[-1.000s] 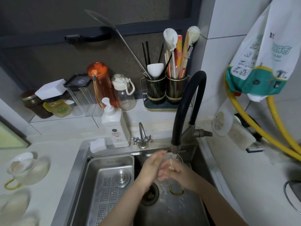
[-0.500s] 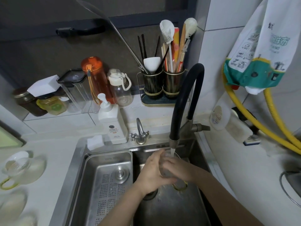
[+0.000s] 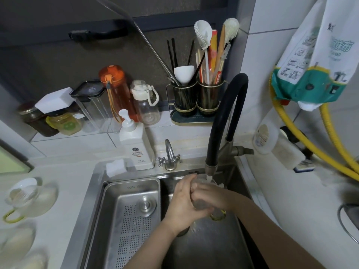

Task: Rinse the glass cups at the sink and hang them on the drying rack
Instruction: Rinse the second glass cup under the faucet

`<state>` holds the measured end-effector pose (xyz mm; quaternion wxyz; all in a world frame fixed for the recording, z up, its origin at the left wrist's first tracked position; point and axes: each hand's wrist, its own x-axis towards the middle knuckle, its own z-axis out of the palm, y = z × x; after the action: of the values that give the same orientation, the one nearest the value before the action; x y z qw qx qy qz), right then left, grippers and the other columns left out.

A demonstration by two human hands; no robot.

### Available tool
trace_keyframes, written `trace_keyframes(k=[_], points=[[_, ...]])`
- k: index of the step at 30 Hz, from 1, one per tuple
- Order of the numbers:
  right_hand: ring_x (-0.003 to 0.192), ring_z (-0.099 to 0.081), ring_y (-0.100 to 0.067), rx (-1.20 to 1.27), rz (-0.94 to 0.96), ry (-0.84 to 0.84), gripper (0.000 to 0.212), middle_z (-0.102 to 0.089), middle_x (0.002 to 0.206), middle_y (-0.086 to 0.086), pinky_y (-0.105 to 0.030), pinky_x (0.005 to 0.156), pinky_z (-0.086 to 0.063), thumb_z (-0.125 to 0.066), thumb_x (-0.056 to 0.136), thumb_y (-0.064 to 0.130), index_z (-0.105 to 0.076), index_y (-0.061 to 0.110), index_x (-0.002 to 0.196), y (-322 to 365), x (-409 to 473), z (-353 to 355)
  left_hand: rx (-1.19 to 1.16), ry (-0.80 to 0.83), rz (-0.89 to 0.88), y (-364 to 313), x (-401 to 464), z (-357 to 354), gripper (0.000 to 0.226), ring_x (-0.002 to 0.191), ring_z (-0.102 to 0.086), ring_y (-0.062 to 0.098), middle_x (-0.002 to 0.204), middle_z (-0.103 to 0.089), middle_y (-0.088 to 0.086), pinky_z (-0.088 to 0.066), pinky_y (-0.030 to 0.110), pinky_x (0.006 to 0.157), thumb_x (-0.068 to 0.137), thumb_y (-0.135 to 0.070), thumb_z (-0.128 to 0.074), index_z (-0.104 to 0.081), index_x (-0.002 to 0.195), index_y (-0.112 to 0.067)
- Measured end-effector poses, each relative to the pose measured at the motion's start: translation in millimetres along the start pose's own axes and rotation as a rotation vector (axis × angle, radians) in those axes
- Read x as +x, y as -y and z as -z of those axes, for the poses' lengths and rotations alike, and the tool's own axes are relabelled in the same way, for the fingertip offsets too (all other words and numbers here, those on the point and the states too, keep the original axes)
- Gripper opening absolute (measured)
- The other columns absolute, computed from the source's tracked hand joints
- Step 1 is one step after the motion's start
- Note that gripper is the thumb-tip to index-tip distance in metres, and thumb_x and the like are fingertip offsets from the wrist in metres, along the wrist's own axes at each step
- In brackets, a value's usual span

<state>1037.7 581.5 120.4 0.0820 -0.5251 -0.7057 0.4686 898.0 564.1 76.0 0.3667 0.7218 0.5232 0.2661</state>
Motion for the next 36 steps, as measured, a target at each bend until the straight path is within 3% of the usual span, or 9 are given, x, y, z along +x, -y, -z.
trace_keyframes(k=[5,9,17,20,22,25,28,31,36], points=[[0.120,-0.052,-0.029,-0.155,-0.060,0.107,0.044,-0.055,0.129,-0.022,-0.031,0.099,-0.037,-0.031,0.102,0.030,-0.053,0.000,0.127,6.9,-18.0,7.9,0.022,0.017,0.011,6.5,-1.8,4.6,0.099,0.125,-0.034,-0.001,0.132,-0.039,-0.016,-0.032,0.020,0.108,0.054,-0.051,-0.081,-0.030,0.138,-0.035],[0.106,-0.057,-0.009,-0.177,0.109,0.009,0.040,-0.061,0.113,0.004,-0.029,0.095,-0.042,-0.031,0.099,0.042,-0.056,0.020,0.122,11.1,-16.3,6.1,0.022,0.036,-0.002,3.2,1.9,5.0,0.100,0.125,-0.034,-0.001,0.132,-0.039,-0.016,-0.028,0.013,0.106,0.054,-0.052,-0.080,-0.030,0.139,-0.034],[0.084,-0.061,-0.024,-0.189,-0.004,0.082,0.059,-0.066,0.092,-0.017,-0.034,0.083,-0.046,-0.026,0.093,0.051,-0.063,0.005,0.097,3.3,-19.1,6.2,0.113,0.103,-0.083,0.6,2.0,14.2,0.098,0.126,-0.029,-0.003,0.131,-0.035,-0.023,-0.023,0.013,0.107,0.057,-0.055,-0.080,-0.026,0.137,-0.038],[0.117,-0.050,-0.020,-0.158,0.021,0.108,0.041,-0.055,0.127,0.003,-0.021,0.096,-0.030,-0.033,0.097,0.037,-0.052,0.016,0.126,6.8,-11.7,7.7,0.099,0.086,-0.070,-1.6,4.7,12.9,0.100,0.126,-0.030,-0.003,0.133,-0.036,-0.019,-0.025,0.014,0.108,0.058,-0.052,-0.081,-0.028,0.140,-0.032],[0.109,-0.045,0.001,-0.106,0.032,0.088,0.026,-0.042,0.112,0.026,-0.017,0.099,-0.024,-0.037,0.100,0.020,-0.041,0.039,0.117,4.1,-6.8,6.9,0.085,0.068,-0.058,0.2,5.6,14.5,0.101,0.125,-0.032,-0.003,0.133,-0.037,-0.017,-0.024,0.009,0.106,0.057,-0.051,-0.082,-0.029,0.140,-0.031],[0.072,-0.041,0.001,-0.109,-0.046,0.146,0.028,-0.050,0.077,0.009,-0.022,0.078,-0.035,-0.036,0.098,0.020,-0.050,0.022,0.075,-1.7,-6.4,3.8,0.124,0.088,-0.080,3.2,6.5,18.8,0.100,0.124,-0.032,-0.002,0.131,-0.038,-0.018,-0.021,0.007,0.104,0.056,-0.052,-0.082,-0.031,0.139,-0.029],[0.088,-0.056,-0.021,-0.089,-0.011,0.159,0.033,-0.061,0.100,-0.021,-0.036,0.081,-0.042,-0.035,0.096,0.025,-0.059,0.002,0.097,-3.9,-7.9,5.4,0.153,0.107,-0.090,4.1,7.3,18.4,0.099,0.124,-0.032,0.001,0.130,-0.038,-0.018,-0.023,0.013,0.107,0.056,-0.054,-0.081,-0.031,0.138,-0.029],[0.131,-0.039,-0.027,-0.019,0.018,0.130,0.038,-0.050,0.131,-0.002,-0.019,0.101,-0.033,-0.035,0.100,0.017,-0.044,0.009,0.136,1.8,-5.0,6.0,0.134,0.110,-0.060,2.1,7.2,16.2,0.101,0.124,-0.031,-0.001,0.133,-0.036,-0.015,-0.017,-0.003,0.099,0.058,-0.054,-0.080,-0.028,0.141,-0.028],[0.089,-0.053,-0.008,-0.060,0.037,0.186,0.024,-0.059,0.093,0.004,-0.028,0.088,-0.042,-0.042,0.096,0.029,-0.063,0.020,0.095,-1.6,-8.3,5.7,0.139,0.126,-0.087,2.9,8.4,21.1,0.097,0.123,-0.032,-0.003,0.128,-0.037,-0.022,-0.019,0.003,0.103,0.057,-0.048,-0.082,-0.032,0.138,-0.030]])
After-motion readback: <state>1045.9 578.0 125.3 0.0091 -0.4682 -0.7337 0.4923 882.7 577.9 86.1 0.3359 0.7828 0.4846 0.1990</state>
